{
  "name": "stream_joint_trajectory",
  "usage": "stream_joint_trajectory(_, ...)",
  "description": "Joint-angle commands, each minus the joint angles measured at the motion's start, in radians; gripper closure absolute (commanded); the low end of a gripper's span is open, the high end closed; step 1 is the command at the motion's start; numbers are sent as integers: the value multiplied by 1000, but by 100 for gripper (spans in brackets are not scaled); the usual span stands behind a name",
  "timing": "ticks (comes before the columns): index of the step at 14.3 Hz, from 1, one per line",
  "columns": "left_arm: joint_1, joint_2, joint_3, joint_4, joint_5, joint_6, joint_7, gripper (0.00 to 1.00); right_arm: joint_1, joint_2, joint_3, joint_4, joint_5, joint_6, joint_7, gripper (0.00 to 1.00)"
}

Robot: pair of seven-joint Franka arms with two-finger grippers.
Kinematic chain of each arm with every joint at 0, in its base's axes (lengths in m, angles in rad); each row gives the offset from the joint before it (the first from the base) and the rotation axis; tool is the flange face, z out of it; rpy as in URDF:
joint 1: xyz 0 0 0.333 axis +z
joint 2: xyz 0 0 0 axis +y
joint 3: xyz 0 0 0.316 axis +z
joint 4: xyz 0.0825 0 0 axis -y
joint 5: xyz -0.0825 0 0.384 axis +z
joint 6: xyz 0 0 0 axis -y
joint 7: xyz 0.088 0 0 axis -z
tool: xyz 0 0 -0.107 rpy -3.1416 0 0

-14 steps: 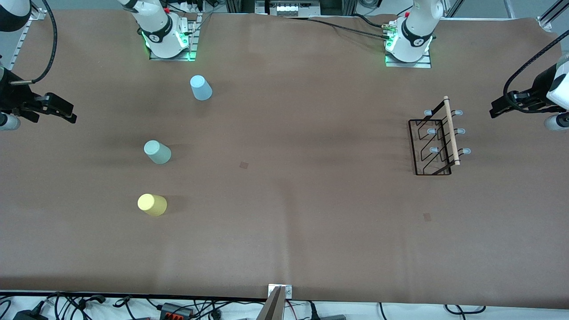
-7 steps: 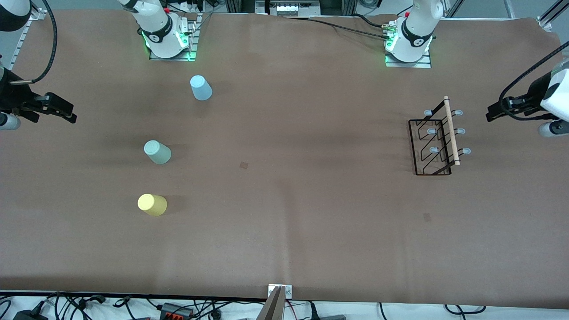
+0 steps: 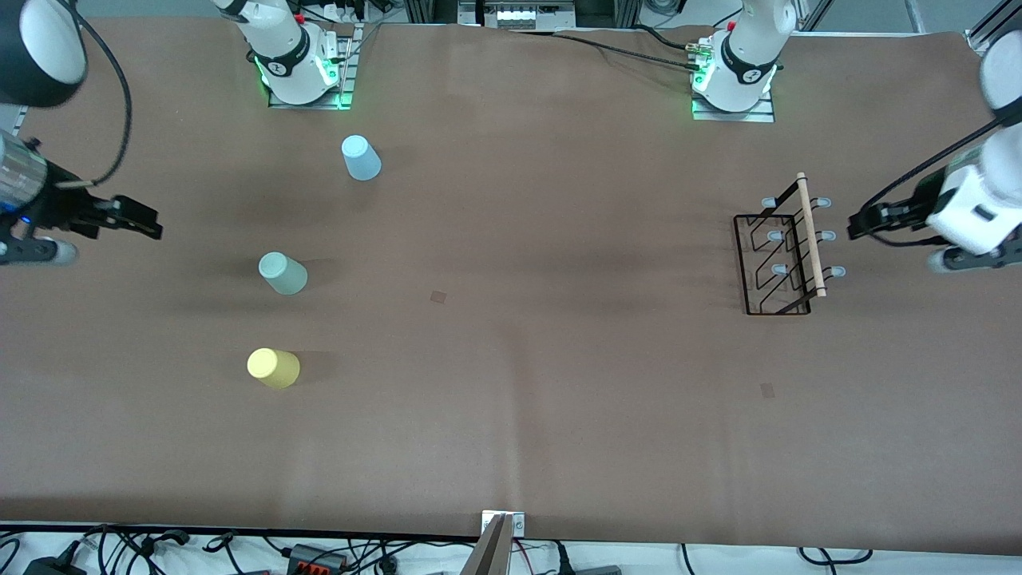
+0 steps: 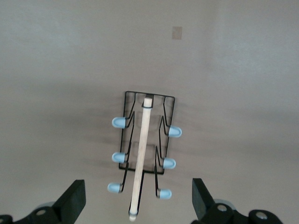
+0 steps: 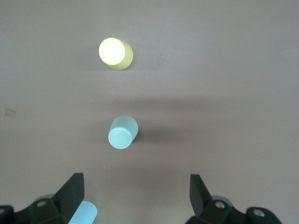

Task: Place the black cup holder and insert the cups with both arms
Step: 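Grasp the rack handle with the left gripper while the right gripper reaches, then lift the rack with the left gripper while the right gripper grasps the teal cup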

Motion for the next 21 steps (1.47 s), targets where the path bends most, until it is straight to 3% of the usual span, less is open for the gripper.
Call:
stream_joint_trajectory(1, -1, -80, -11, -192, -23, 130, 34, 0, 22, 34, 1, 7, -1, 11, 0, 0)
stream_joint_trajectory(8, 22, -124, -12, -449, -24, 356, 119, 0, 20, 67, 3, 8, 31, 78, 0, 0)
stream_joint_trajectory(15, 31, -126, -12, -506, -26, 371, 119, 24, 13, 80, -2, 7, 31, 133, -9, 0)
stream_joint_trajectory(21, 47, -126, -12, -587, -26, 459, 119, 32, 14, 79, 0, 7, 31, 144, -12, 0)
